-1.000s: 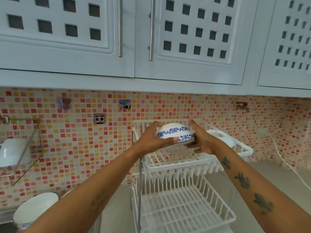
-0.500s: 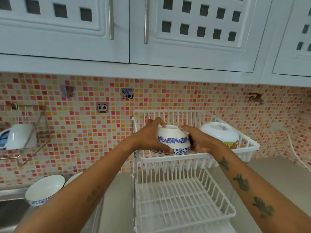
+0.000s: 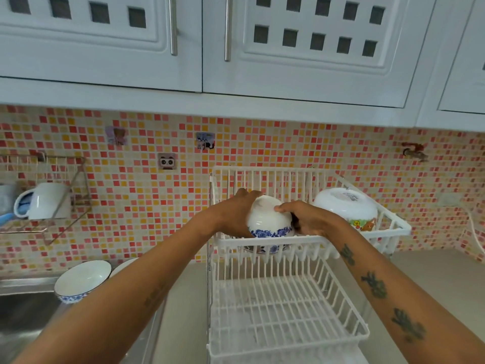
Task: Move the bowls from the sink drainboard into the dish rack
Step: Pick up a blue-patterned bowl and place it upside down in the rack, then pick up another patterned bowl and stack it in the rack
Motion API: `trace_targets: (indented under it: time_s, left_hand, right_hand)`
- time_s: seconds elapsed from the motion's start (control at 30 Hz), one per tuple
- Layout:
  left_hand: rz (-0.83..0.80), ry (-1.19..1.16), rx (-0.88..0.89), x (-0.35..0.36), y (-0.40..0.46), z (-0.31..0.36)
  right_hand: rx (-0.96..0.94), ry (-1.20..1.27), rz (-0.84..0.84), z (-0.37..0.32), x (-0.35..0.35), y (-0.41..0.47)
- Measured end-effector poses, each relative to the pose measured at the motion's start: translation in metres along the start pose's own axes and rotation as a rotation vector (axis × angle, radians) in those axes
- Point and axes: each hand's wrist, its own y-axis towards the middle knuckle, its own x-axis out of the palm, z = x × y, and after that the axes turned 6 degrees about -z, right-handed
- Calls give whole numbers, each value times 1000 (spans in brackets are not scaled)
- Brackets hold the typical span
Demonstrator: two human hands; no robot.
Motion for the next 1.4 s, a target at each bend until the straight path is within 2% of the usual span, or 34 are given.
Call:
trace_targets:
  time_s: [0.3, 0.43, 0.57, 0.7, 0.9, 1.07, 1.17, 1.27, 1.4]
  left_hand:
    - [0, 75, -15, 2, -3, 1]
    - [-24, 86, -26, 1, -4, 4]
    - [-103, 61, -57, -8, -7, 8]
    - [-56, 32, -54, -23, -24, 9]
    - [159, -231, -125, -43, -82, -24]
    - [276, -510, -269, -39, -129, -64]
    - [349, -602, -344, -34, -149, -90]
    - [414, -796, -417, -28, -165, -123]
    - [516, -1045, -534, -18, -183, -165]
  right_hand:
    - [-8, -59, 24, -1, 5, -1]
    - [-41, -249, 126, 0, 3, 5]
    - [-111, -478, 191, 0, 3, -2]
    - [-299, -527, 272, -3, 10, -20]
    - [-490, -800, 332, -3, 22, -27]
    - [-641, -696, 406, -23, 61, -25]
    - [-775, -638, 323, -44, 109, -28]
    - [-886, -549, 221, -64, 163, -30]
    - [-908, -456, 17, -75, 236, -16]
